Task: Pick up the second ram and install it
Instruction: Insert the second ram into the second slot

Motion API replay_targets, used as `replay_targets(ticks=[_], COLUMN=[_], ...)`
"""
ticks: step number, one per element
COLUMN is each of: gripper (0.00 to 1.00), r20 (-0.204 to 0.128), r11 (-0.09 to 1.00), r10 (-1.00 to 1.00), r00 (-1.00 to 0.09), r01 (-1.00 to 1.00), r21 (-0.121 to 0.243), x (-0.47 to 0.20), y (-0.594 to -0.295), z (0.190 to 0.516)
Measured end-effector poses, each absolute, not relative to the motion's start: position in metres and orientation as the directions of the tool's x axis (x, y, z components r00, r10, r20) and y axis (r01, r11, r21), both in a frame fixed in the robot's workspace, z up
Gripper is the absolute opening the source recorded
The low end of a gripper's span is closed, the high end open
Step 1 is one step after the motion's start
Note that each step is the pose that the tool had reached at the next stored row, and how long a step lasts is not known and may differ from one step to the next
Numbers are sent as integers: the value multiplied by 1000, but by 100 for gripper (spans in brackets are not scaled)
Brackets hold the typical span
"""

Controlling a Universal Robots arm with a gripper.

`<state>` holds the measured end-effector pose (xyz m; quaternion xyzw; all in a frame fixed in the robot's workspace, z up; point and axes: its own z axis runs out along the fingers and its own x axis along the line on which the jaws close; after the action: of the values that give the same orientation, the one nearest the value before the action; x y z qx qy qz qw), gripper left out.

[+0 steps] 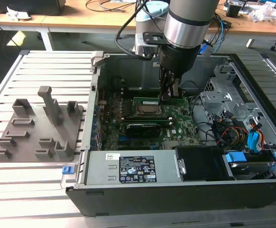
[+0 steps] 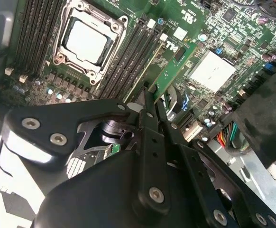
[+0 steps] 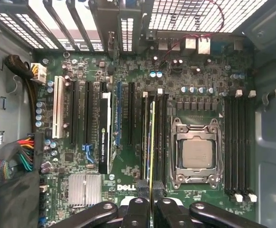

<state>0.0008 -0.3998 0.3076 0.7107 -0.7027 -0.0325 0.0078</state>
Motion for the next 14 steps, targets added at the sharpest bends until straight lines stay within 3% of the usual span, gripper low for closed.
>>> replay_targets(ticks=[10,12,14], gripper=[14,14,14], r20=[-38,-68,-77], r11=[-21,-25,-25], r10=[-999,-997,-997], r00=[18,21,21], r01=[-998,-998,-998], r21=[57,56,56], x=[0,-3,-8], y=[-395,-393,-392], z=[279,278,271])
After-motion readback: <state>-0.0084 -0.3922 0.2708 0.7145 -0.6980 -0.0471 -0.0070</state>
